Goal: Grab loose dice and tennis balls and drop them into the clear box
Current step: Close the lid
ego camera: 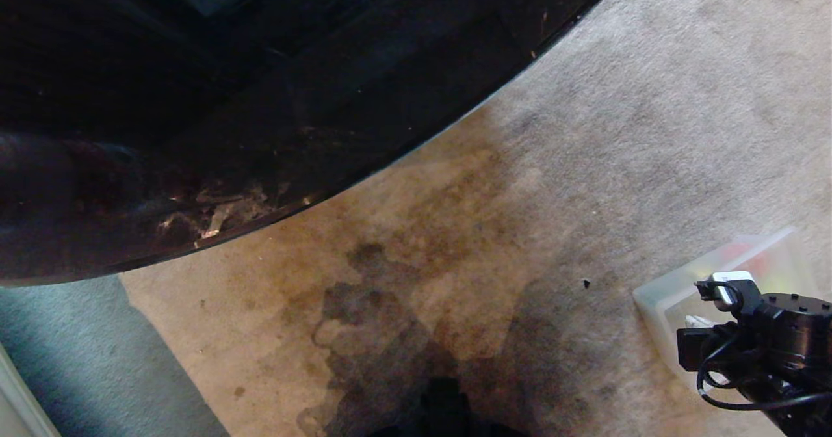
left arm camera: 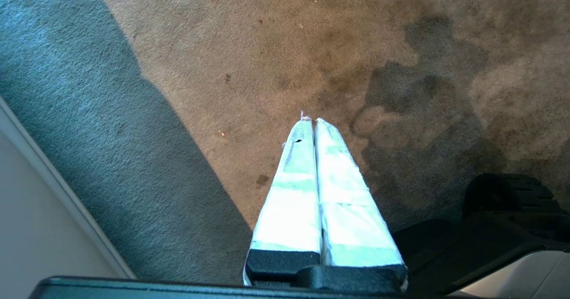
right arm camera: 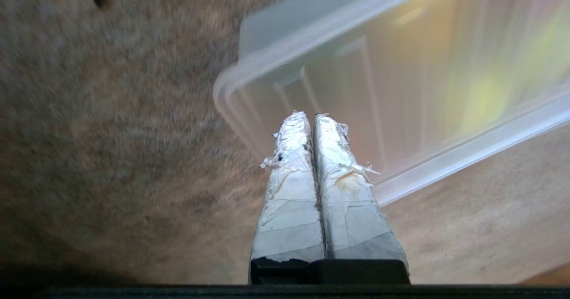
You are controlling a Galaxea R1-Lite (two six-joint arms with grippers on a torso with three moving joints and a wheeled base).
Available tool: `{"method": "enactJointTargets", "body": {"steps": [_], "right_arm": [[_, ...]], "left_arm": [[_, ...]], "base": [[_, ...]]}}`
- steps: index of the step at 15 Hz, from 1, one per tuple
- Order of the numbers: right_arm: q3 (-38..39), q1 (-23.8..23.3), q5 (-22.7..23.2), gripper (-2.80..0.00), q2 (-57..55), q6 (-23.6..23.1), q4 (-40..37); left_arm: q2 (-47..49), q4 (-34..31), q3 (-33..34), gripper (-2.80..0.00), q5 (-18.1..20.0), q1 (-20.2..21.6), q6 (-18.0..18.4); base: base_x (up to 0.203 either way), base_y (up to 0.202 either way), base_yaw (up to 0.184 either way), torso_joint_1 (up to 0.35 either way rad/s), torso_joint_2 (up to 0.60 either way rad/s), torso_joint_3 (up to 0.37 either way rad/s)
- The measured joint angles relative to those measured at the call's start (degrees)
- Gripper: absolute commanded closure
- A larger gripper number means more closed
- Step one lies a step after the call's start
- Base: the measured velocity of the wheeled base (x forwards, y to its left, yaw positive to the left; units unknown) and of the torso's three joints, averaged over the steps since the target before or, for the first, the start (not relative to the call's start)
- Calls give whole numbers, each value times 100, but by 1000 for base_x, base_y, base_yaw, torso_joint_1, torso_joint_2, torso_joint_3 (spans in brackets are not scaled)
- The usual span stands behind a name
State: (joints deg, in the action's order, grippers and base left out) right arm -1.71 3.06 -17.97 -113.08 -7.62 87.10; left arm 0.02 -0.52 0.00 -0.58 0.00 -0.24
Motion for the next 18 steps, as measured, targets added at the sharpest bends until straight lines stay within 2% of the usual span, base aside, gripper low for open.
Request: {"method": "enactJointTargets", "body": {"steps": [6, 12, 18], "right_arm": [[-123, -41, 4, 0, 296, 18, -28], [-1188, -338, -2, 0, 207, 107, -11], [-1329, -368, -2, 0, 130, 110, -9]], "left_arm": [[0, 0, 0, 0, -2, 0, 2], [0, 1, 0, 0, 0, 0, -9], [0, 0, 0, 0, 0, 0, -7]], "base": [[0, 0, 0, 0, 0, 0], [0, 0, 0, 0, 0, 0], [0, 0, 0, 0, 0, 0]]}}
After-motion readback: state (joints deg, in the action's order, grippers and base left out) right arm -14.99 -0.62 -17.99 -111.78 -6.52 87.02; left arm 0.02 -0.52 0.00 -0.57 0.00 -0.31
